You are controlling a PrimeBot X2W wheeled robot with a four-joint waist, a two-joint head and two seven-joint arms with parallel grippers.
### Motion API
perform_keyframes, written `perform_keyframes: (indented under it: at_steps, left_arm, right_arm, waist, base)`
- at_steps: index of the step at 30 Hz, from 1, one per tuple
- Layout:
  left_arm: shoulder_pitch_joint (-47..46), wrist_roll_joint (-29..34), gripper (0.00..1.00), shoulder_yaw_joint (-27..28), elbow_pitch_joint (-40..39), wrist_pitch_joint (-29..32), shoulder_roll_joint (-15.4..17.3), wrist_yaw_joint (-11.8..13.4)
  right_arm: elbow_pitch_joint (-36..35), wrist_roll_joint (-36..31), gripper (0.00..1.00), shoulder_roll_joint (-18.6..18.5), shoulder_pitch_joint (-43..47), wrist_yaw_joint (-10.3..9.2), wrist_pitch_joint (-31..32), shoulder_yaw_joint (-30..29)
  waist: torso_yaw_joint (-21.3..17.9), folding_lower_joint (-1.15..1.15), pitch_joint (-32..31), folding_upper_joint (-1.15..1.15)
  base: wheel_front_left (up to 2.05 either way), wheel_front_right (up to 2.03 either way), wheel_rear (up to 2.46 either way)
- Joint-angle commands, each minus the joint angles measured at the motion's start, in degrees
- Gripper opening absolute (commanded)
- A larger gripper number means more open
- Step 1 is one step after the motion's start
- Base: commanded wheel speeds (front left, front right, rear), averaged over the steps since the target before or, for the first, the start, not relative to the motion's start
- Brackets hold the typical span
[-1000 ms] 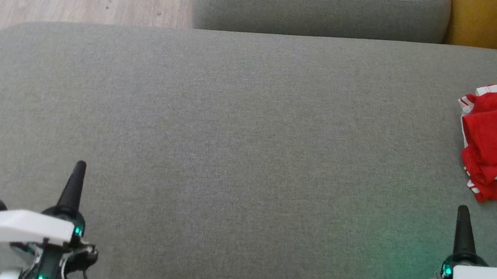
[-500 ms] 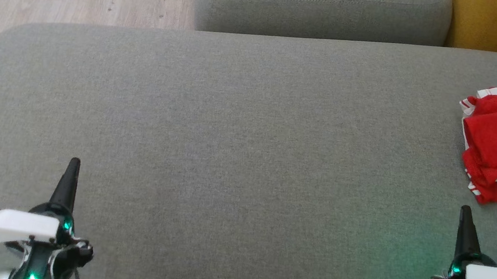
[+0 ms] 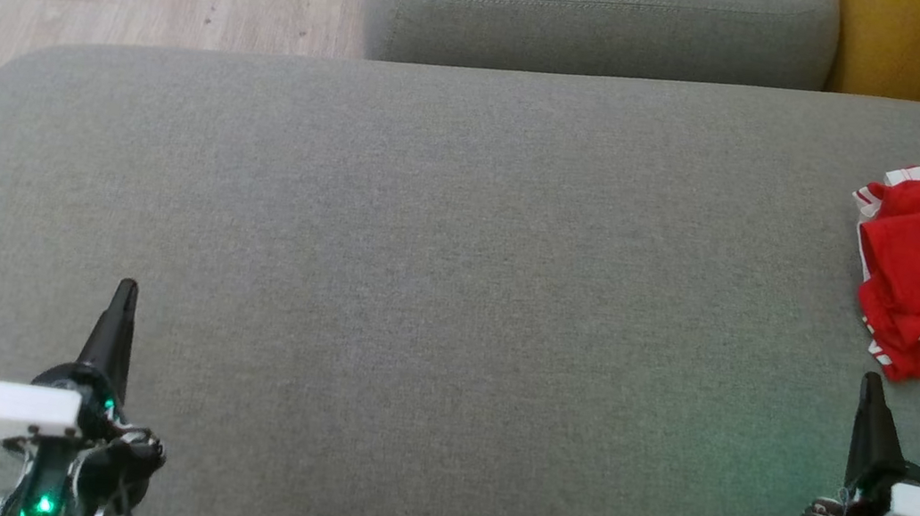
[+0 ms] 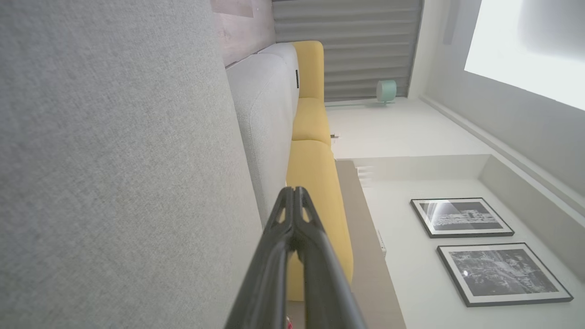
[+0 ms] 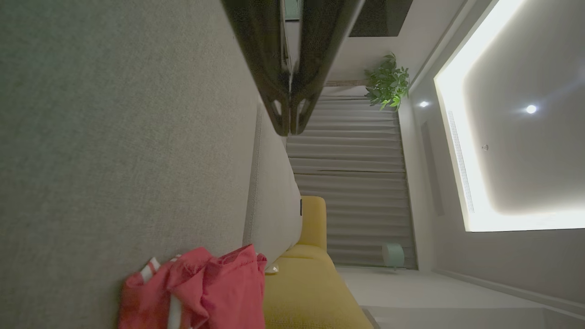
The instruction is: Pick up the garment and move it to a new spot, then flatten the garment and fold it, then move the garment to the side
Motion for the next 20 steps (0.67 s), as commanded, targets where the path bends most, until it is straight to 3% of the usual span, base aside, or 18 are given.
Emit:
perform_keyframes:
  at_steps: [1,5,20]
  left_arm:
    - [-3.13,-1.75,0.0,2.58,-1.5,0.73,0.58,-0.59]
    - [-3.32,-4.1,0.0,3.07,-1.37,1.41,0.58,-0.81]
    - [-3.33,-4.0,0.0,3.19,-1.37,1.5,0.5,-0.81]
  right_arm:
    - [-2.18,1.98,0.0,-1.0,-2.97,-0.05,0.8,0.84]
    - [-2.21,4.56,0.0,-0.99,-3.06,-0.05,1.48,0.57]
    - [-2.2,4.39,0.0,-0.85,-3.08,-0.05,1.63,0.38]
  waist:
    - [0.04,0.0,-0.03,0.0]
    - [0.13,0.0,-0.12,0.0]
    - [0.13,0.0,-0.12,0.0]
  base:
    - [0.0,0.0,0.0]
    - [0.0,0.0,0.0]
    - [0.0,0.0,0.0]
